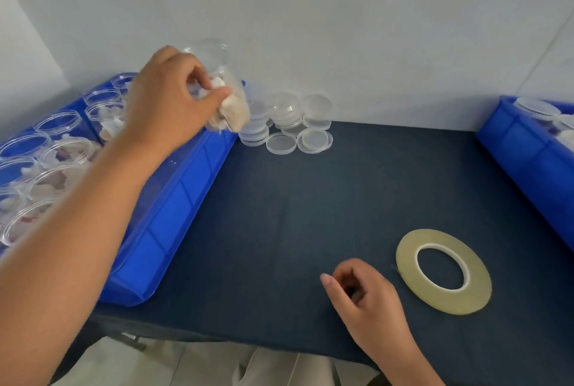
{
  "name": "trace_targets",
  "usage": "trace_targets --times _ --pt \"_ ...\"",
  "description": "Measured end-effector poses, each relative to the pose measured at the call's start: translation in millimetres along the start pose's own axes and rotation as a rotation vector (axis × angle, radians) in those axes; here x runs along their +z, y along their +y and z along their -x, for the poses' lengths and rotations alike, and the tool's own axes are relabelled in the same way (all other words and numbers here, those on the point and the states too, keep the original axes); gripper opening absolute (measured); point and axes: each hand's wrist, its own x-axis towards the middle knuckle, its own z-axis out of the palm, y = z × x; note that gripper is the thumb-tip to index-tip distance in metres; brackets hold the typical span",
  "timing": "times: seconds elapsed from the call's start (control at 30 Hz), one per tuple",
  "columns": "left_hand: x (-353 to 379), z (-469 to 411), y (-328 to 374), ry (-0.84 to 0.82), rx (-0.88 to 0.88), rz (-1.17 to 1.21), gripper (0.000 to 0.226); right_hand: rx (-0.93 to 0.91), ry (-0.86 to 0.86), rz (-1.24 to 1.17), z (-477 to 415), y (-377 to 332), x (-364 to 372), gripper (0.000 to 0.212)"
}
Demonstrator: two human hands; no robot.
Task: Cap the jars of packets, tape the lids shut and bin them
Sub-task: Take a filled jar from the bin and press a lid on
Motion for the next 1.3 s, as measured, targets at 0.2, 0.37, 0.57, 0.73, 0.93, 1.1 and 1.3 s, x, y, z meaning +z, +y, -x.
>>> trace_targets --times 0.2,0.37,0.57,0.73,0.93,1.1,1.3 --pt "-4.7 114.4 111.4 -0.484 0.157 0.31 0.035 0.03 -0.055 -0.117 5.6 -0.8 -2.1 0.119" --pt "26.2 181.2 144.2 -0.615 0.249 0.423 0.029 0.027 0.018 -0.231 5.9 -1.1 -5.0 0.1" --pt "61.8 154.6 124.3 -0.42 -0.29 0.811 0.02 0.068 0.04 -0.181 1.9 3.1 -2.2 0.096" --pt "151.1 90.7 68.5 -0.589 -0.313 0.259 0.027 0.064 0.012 -0.133 0.4 0.7 -0.7 0.094" --pt "226.4 45.1 18.4 -0.813 -0.226 -0.055 0.064 0.079 0.015 -0.152 -1.0 -0.1 -1.6 0.099" --pt "238.0 55.0 16.3 -0.538 -0.103 -0.194 0.027 0.064 0.016 -0.131 -2.3 1.6 -1.3 0.097" --pt "205.7 92.0 36.6 -0.386 -0.284 0.154 0.023 0.056 0.017 -0.132 -0.8 3.0 -0.7 0.096"
